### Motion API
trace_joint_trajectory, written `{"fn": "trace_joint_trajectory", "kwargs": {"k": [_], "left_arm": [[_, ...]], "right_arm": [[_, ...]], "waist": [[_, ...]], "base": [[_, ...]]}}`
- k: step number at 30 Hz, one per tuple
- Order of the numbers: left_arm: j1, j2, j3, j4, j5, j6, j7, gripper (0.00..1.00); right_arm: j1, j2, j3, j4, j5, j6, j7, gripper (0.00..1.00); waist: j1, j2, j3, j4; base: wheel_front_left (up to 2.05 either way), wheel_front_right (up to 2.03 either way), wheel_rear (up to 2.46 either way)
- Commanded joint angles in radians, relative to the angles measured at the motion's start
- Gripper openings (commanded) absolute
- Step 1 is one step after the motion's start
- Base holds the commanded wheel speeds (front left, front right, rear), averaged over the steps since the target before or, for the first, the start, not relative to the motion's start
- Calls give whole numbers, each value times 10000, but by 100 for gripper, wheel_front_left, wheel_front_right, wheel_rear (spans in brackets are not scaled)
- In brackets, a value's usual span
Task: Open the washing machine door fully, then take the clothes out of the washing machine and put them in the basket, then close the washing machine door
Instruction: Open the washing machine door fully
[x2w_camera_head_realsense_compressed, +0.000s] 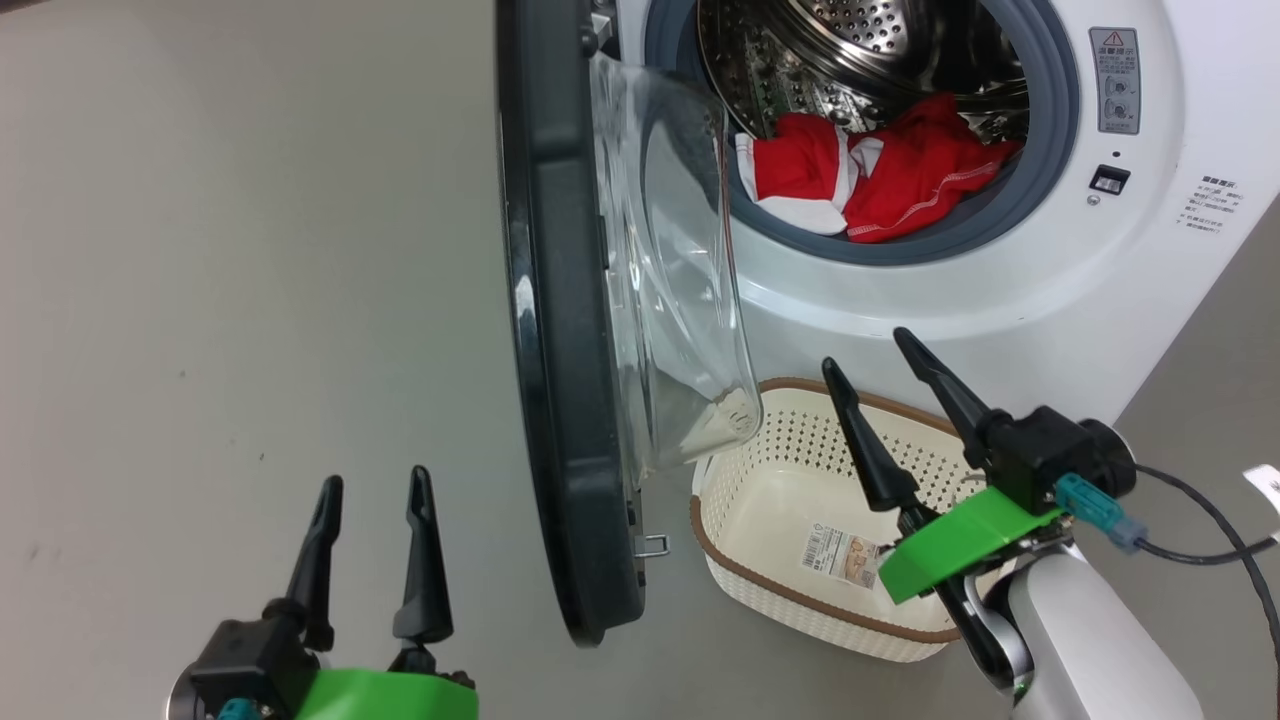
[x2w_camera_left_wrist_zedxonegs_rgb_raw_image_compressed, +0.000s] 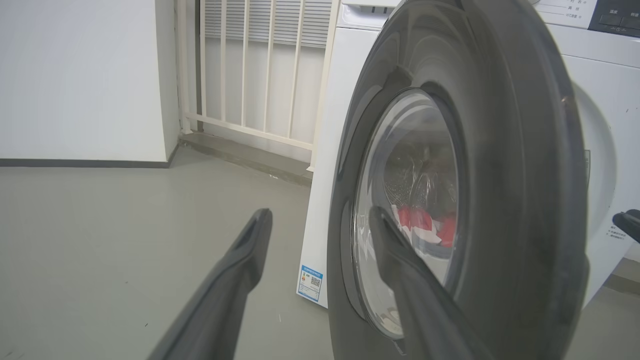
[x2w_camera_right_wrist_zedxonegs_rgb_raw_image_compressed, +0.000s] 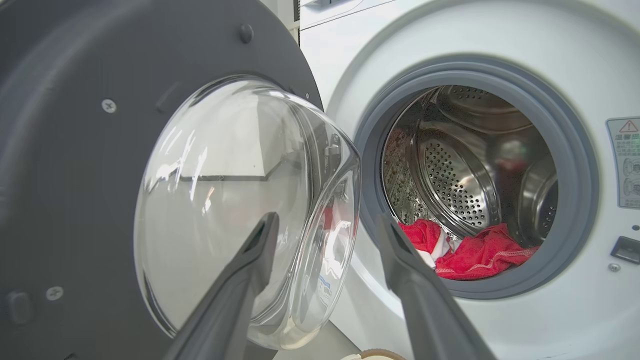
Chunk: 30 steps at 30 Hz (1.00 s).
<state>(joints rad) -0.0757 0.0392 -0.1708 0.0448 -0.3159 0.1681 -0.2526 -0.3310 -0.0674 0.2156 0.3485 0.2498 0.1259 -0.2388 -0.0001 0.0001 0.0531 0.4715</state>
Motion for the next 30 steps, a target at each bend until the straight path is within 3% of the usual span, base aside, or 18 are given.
{"fn": "trace_joint_trajectory", "kwargs": {"k": [1, 12, 28, 29, 30], "left_arm": [[-52, 110, 390, -326, 81, 33, -92, 100], [49, 110, 335, -321, 264, 134, -92, 100], [98, 110, 278, 122, 299, 40, -92, 100], [101, 110, 264, 158, 292, 14, -92, 44], [102, 110, 255, 186, 291, 0, -92, 0]], "right_arm": [[154, 130, -5, -387, -184, 48, -120, 100], [1206, 169, -245, -1238, -883, 48, -202, 100], [1762, 171, -351, -1611, -868, 48, -214, 100], [1777, 171, -344, -1619, -854, 48, -214, 100], [1795, 171, -328, -1621, -821, 48, -211, 100]], "waist": [[1, -1, 7, -7], [1, -1, -7, -31], [1, -1, -109, -107], [1, -1, -120, -106], [1, -1, -136, -103]], "base": [[0, 0, 0], [0, 0, 0], [0, 0, 0], [0, 0, 0], [0, 0, 0]]}}
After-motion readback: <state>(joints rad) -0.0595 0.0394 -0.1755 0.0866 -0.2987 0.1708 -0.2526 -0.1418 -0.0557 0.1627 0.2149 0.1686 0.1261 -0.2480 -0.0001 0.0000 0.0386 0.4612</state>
